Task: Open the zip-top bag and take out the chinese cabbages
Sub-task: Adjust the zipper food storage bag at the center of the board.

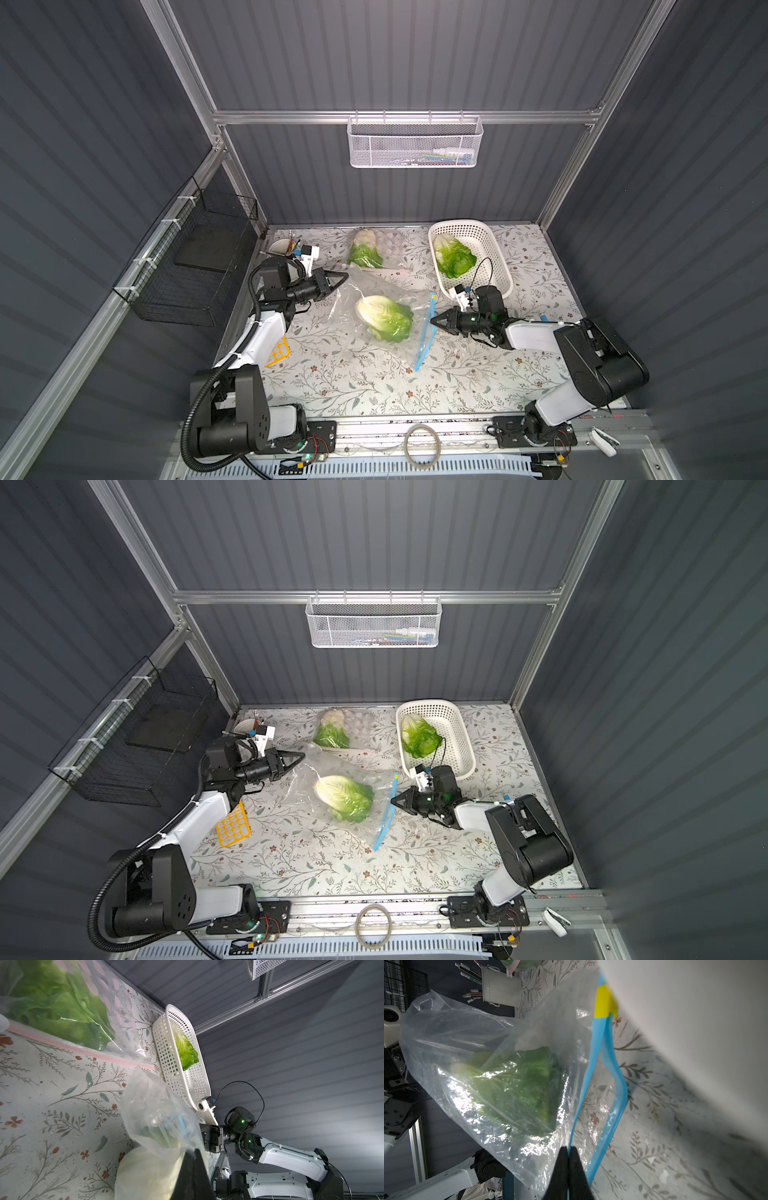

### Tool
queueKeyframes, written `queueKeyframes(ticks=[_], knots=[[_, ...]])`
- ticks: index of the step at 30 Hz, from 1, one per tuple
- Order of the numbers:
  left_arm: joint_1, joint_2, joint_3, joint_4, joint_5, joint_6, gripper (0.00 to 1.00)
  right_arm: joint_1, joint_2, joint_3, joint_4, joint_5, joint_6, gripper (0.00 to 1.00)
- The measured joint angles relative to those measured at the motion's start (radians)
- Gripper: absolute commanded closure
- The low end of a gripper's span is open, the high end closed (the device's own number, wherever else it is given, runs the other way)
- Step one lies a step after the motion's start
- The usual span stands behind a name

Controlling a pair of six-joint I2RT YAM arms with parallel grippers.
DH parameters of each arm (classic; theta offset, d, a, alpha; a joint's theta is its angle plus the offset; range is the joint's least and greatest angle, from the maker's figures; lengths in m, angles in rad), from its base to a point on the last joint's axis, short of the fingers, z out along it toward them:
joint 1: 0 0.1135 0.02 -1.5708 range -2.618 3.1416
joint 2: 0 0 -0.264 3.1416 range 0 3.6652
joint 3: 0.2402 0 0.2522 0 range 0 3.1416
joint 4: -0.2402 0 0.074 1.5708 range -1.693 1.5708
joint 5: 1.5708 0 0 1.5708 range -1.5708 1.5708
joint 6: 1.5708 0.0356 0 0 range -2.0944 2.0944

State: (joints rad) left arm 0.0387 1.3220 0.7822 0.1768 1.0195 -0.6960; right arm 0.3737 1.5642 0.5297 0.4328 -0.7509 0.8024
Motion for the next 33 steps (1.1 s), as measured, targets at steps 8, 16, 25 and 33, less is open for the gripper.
queueKeyframes(ticks=[8, 16, 25, 33], knots=[[-0.006, -0.018, 0.0, -0.021, 0.0, 0.003, 1.0, -0.001, -0.037, 0.011, -0.091, 0.022, -0.027, 1.0], [-0.026, -0.084, 0.054, -0.145, -0.009, 0.045, 1.0, -0.001, -0.037, 0.019, -0.118, 0.025, -0.04, 1.0], [-0.031, -0.064, 0.086, -0.311, -0.102, 0.156, 1.0, -0.001, -0.064, 0.023, -0.143, 0.029, -0.046, 1.0], [-0.024, 0.124, 0.149, -0.497, -0.28, 0.244, 1.0, -0.003, -0.179, 0.023, -0.201, 0.069, -0.068, 1.0]])
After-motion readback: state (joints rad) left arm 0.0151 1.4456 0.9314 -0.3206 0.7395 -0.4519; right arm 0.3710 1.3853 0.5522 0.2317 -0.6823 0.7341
